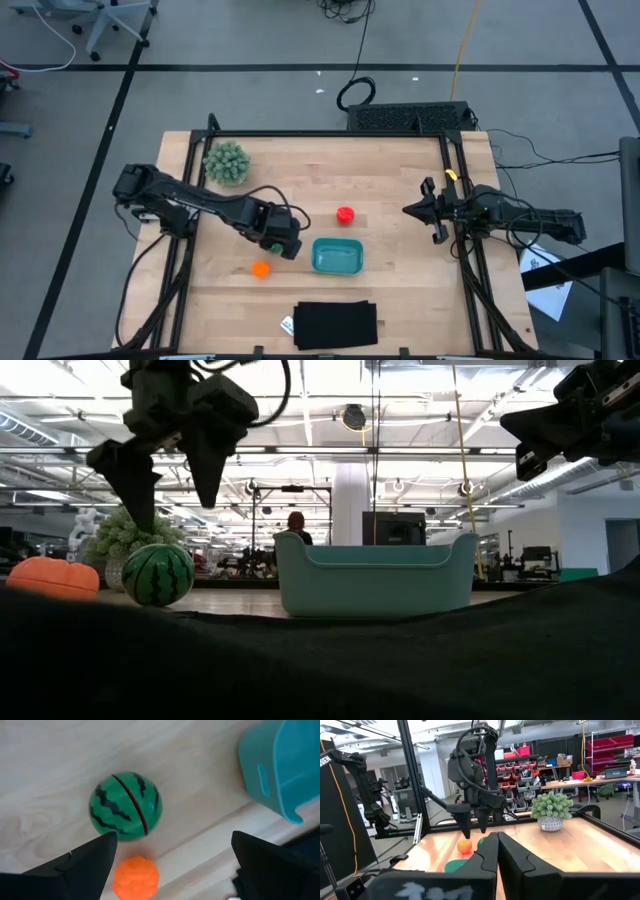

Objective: Pick and placing Produce into tupperware
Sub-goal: Put the watermelon into the bin

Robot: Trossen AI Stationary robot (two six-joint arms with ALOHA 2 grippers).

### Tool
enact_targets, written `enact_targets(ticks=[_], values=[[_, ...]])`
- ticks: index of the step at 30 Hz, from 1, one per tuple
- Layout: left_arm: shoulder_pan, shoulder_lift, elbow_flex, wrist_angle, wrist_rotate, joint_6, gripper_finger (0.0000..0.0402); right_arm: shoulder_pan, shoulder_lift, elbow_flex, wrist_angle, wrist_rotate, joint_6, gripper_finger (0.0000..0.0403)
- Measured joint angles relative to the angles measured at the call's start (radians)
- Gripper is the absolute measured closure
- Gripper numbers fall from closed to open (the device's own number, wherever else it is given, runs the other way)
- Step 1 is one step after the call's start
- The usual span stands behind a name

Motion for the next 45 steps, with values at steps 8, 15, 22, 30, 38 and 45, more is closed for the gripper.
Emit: enact_targets(ticks=[8,15,22,30,38,45], values=[[0.036,-0.022,0.001,-0.098,-0.003,0.069,0.0002,0.0,0.0,0.0,0.0,0.0,0.0,0.0403],[0.051,-0.032,-0.001,-0.104,0.055,0.146,0.0002,0.0,0.003,0.0,0.0,0.0,0.0,0.0403],[0.062,-0.035,0.0,-0.058,0.056,0.148,0.0002,0.0,0.003,0.0,0.001,0.0,0.0,0.0403],[0.074,-0.034,0.0,-0.075,0.05,0.078,0.0002,0.0,0.003,0.0,0.0,0.0,0.0,0.0403],[0.058,-0.034,0.0,-0.087,0.005,-0.005,0.0002,0.0,0.003,0.0,0.0,0.001,0.0,0.0403],[0.025,-0.02,0.001,-0.091,-0.04,-0.081,0.0002,0.0,0.003,0.0,-0.015,0.001,0.0,0.0403]])
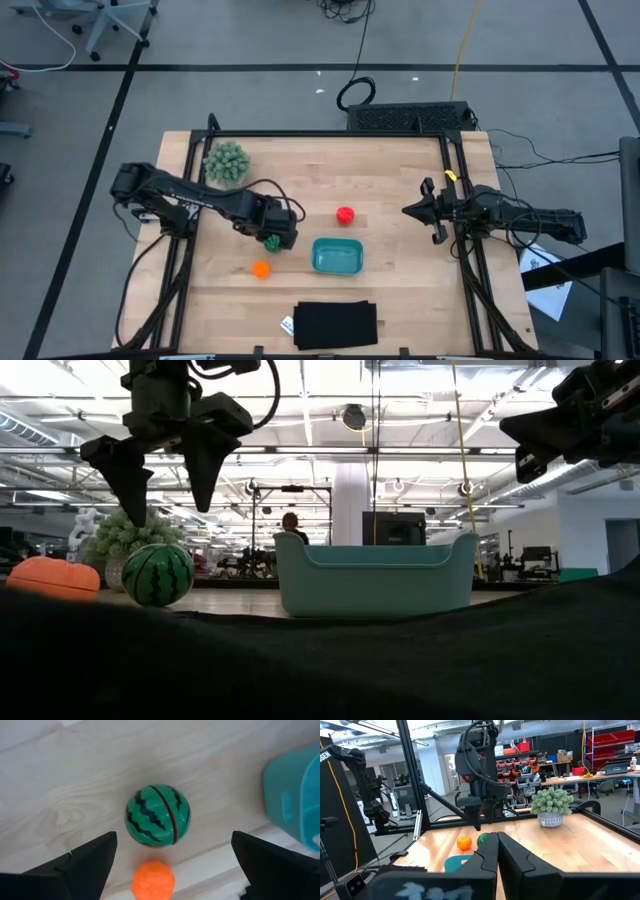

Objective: Pick and placing Produce into tupperware
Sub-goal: Put the watermelon into the bin

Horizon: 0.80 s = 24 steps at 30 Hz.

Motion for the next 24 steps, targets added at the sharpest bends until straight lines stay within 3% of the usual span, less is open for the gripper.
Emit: enact_targets(ticks=[12,24], values=[[-0.037,0.023,0.0,0.021,-0.068,-0.04,0.0002,0.0,0.0,0.0,-0.001,0.0,0.0,0.0403],[-0.04,0.123,-0.002,0.063,-0.033,-0.002,0.0002,0.0,0.024,0.0,0.005,0.001,0.0,0.0403]])
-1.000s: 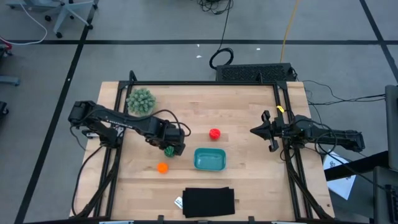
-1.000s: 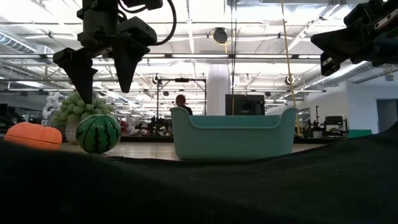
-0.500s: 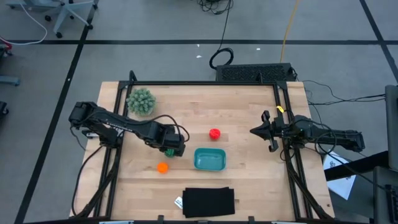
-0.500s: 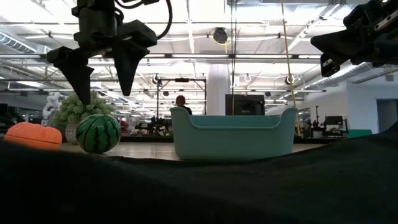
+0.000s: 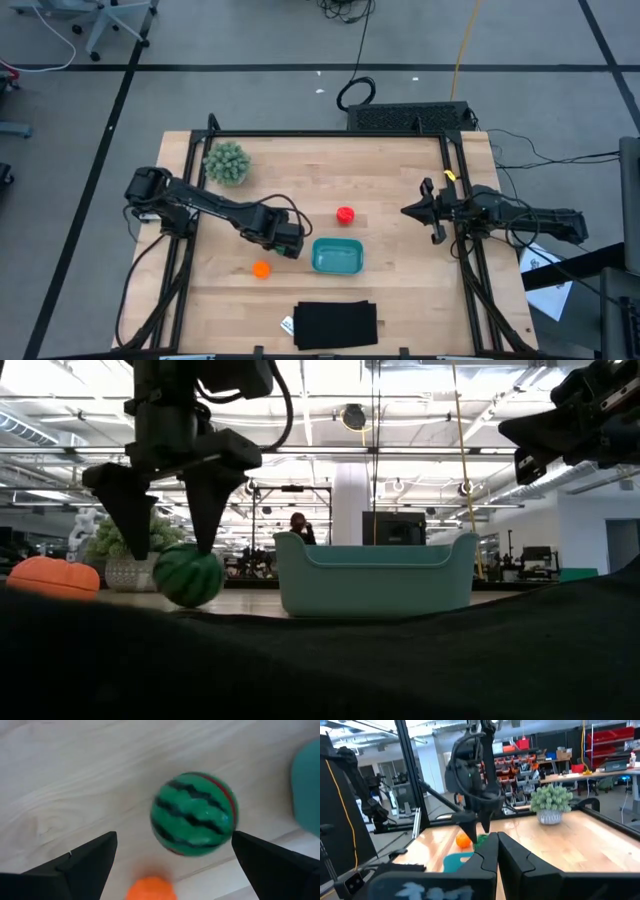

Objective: Pick and placing Produce into tupperware
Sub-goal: Put the watermelon into the bin

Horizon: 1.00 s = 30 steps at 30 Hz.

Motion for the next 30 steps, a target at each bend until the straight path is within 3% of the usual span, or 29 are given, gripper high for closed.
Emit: enact_targets(ticks=[24,30], values=[[0.007,0.104,0.0,0.113,0.03,0.07,0.0003,0.0,0.044,0.0,0.005,0.0,0.0,0.0403],[0.007,0.105,0.001,0.131,0.053,0.099,0.0034,0.0,0.05,0.0,0.019,0.0,0.0,0.0403]])
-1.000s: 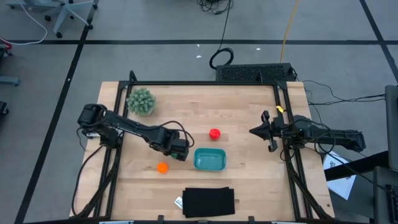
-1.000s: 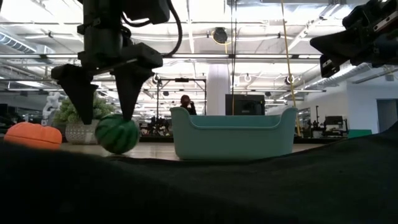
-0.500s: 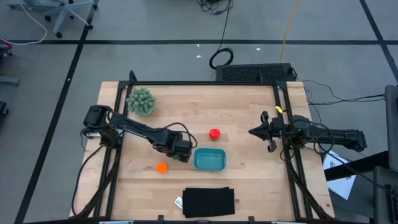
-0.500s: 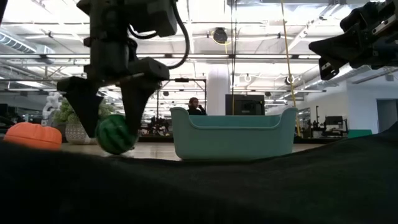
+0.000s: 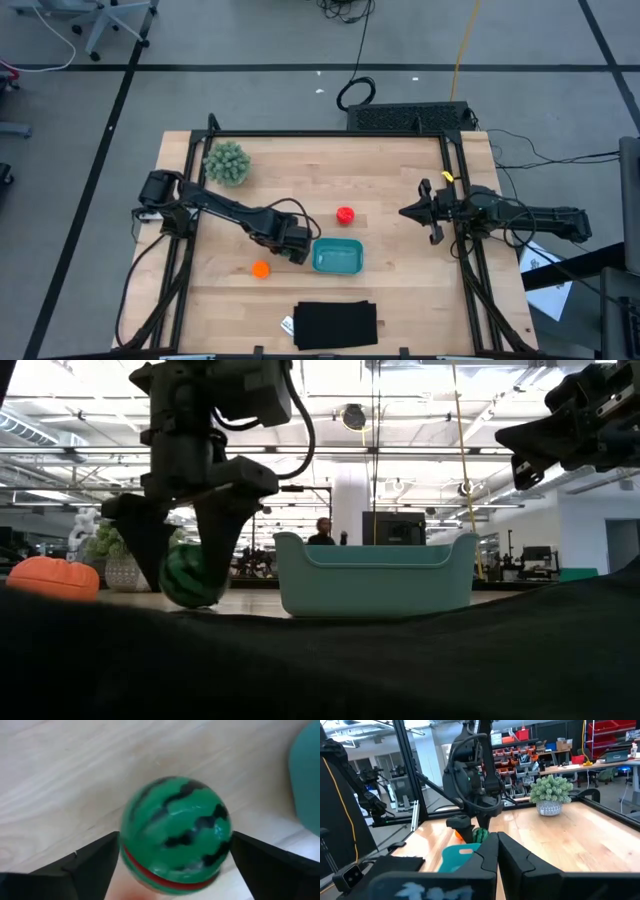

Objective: Pick and placing Produce into tupperware
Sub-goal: Put the watermelon into the bin

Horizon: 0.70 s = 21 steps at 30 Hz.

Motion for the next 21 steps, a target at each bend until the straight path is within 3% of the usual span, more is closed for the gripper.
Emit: enact_targets(ticks=[13,21], values=[[0.0,0.0,0.0,0.021,0.002,0.022,0.0137,0.0,0.0,0.0,-0.001,0.0,0.0,0.0403],[0.004,0.0,0.0,0.022,0.01,0.036,0.0118,0.0,0.0,0.0,-0.001,0.0,0.0,0.0403]])
